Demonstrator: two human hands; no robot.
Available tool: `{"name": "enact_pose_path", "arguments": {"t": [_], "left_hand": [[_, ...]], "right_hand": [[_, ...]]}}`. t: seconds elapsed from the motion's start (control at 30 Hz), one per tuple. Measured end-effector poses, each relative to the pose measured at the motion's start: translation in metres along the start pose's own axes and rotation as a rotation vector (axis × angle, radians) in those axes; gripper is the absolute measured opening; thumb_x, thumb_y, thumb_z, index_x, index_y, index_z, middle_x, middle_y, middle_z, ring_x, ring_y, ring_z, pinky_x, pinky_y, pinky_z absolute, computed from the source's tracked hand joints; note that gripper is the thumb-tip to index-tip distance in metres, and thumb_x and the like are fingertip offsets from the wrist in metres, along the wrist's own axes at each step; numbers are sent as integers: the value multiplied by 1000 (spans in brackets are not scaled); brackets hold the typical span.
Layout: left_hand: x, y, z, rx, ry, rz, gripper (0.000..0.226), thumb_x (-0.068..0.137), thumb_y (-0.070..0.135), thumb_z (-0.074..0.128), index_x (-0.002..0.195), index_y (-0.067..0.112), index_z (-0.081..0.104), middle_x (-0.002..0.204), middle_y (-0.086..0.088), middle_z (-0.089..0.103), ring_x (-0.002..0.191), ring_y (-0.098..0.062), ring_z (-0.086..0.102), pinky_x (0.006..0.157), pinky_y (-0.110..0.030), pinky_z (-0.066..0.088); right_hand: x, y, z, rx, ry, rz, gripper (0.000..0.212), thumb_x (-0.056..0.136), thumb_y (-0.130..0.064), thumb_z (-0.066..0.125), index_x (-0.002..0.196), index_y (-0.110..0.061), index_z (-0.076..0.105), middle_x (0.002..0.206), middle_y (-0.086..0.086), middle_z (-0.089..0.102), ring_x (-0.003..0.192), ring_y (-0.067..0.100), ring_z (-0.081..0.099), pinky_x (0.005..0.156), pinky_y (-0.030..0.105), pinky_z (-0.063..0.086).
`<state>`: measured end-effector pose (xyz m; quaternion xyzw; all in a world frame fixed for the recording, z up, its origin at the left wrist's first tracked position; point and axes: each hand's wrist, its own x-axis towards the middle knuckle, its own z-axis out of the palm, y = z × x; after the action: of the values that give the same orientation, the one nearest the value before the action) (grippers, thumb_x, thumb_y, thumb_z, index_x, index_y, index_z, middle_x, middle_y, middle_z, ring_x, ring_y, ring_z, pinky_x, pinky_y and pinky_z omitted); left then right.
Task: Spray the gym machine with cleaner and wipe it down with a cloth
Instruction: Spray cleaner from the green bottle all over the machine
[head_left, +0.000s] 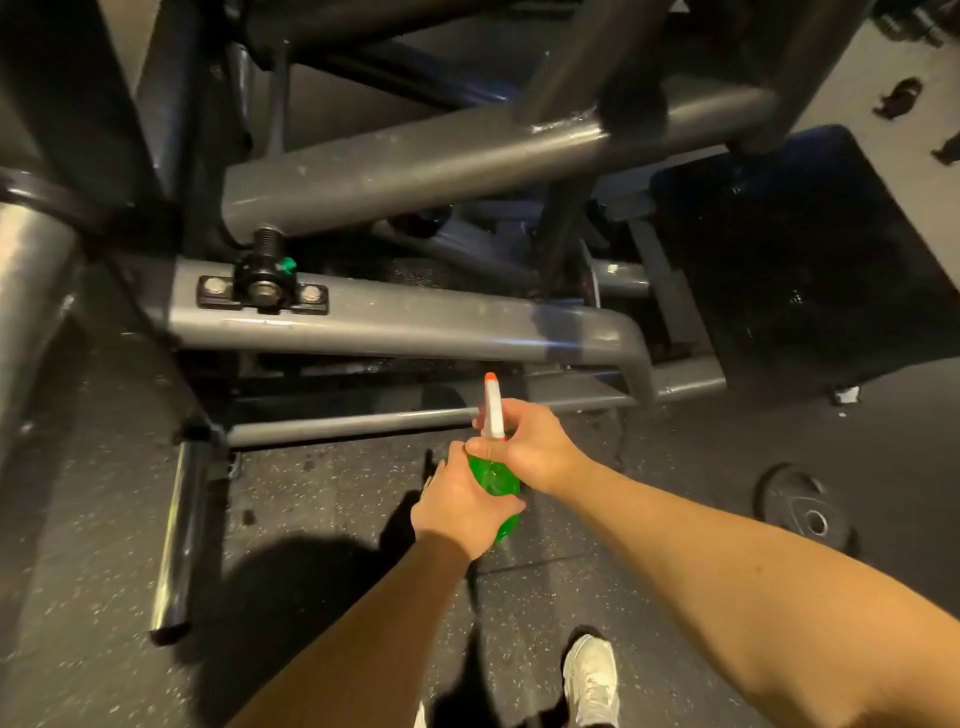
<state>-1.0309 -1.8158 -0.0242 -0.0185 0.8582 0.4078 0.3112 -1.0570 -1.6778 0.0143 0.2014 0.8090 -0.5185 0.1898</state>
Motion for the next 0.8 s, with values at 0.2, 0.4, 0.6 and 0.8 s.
{"name": "enact_pose_path", "arguments": {"t": [0.2,0.4,0.6,0.8], "left_hand": [[26,14,41,89,-58,122,80,49,74,73,115,39,45,104,16,64,99,-13,64,87,-43,55],[61,36,97,233,-71,222,64,60,62,77,110,38,46,100,15,62,98,-15,63,87,-43,54],[109,35,175,297,-5,341,75,70,62,79,130,28,49,118,6,64,104,-22,64,81,-36,51],[162,28,241,299,-121,444,68,65,67,74,118,31,50,106,11,65,92,-13,66,81,-34,57]], "right_hand": [[11,49,-37,83,119,24,38,82,-12,86,115,-9,68,110,6,74,97,17,72,83,22,58],[18,103,-77,98,273,1,37,78,-28,87,108,-12,73,99,1,75,96,19,73,88,34,59],[37,165,-111,83,337,4,27,86,-22,84,110,-15,74,102,2,75,92,9,70,70,10,51],[68,235,-135,185,384,-11,28,86,-11,83,112,-7,74,113,1,73,90,0,72,72,11,53]]}}
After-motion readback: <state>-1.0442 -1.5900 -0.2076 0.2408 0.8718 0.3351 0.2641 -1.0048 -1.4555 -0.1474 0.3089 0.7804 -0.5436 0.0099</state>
